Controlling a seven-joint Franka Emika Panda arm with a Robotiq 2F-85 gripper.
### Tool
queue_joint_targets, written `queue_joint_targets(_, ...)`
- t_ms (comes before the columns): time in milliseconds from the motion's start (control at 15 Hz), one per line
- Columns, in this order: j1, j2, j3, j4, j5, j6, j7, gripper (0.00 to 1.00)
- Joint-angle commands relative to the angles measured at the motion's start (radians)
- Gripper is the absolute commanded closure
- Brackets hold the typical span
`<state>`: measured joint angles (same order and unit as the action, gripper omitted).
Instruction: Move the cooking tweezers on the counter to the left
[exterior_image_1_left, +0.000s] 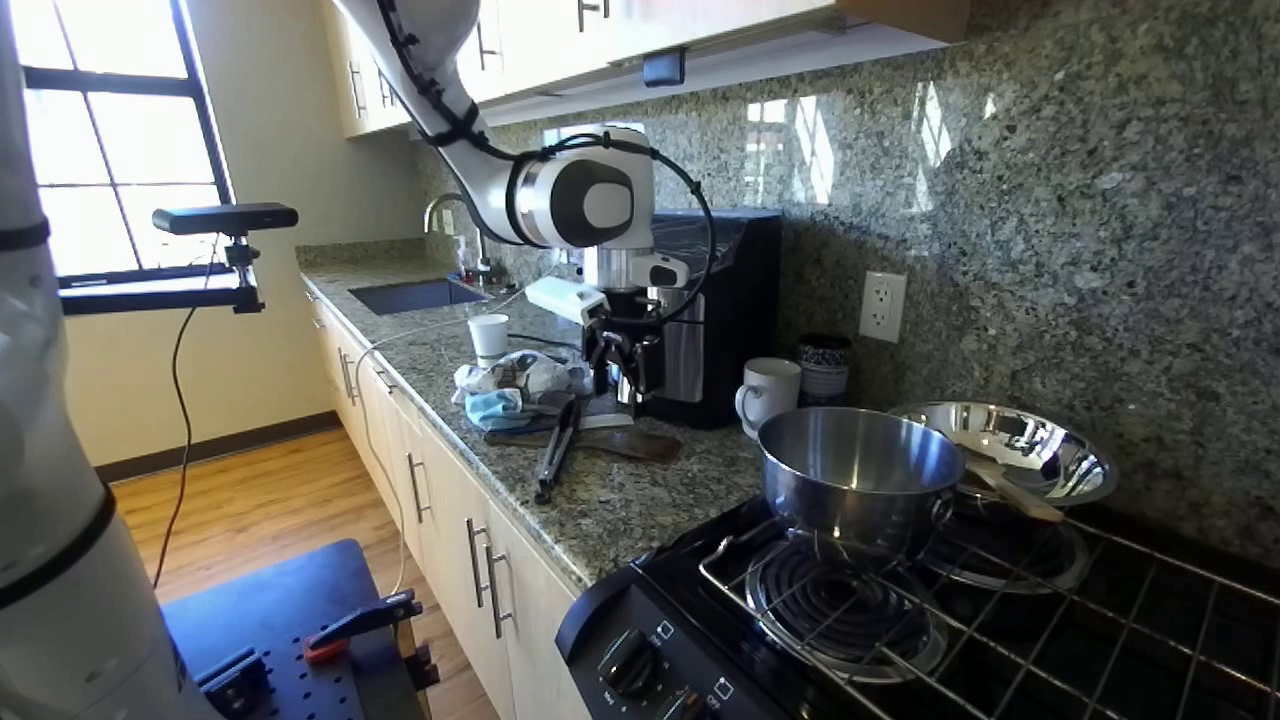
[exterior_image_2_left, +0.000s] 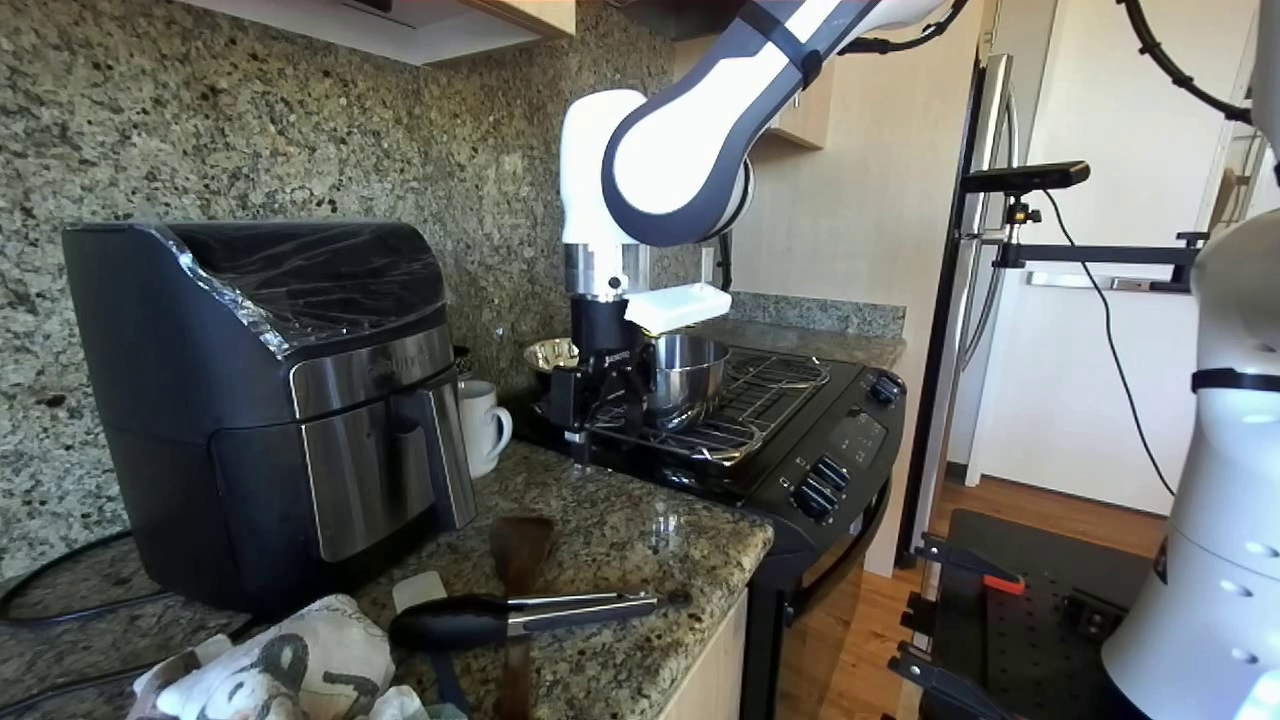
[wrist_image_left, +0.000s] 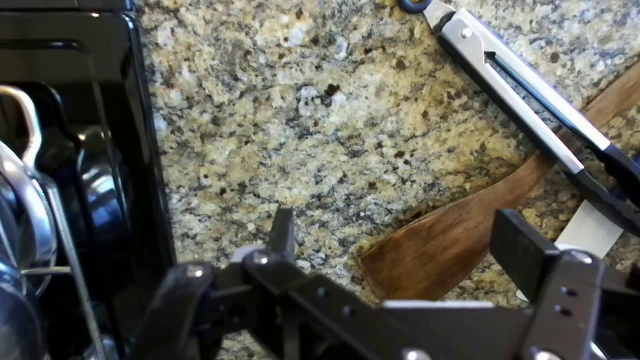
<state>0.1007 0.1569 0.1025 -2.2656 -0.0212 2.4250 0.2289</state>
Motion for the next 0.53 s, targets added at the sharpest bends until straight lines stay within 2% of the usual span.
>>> queue_joint_targets(0, 0.015, -0.003, -0.013, 0.005, -0.019, -0.034, 0.036, 0.0)
queue_joint_targets(467, 0.018, 0.013, -0.013, 0.011, -0.023, -0.048, 0.037, 0.0)
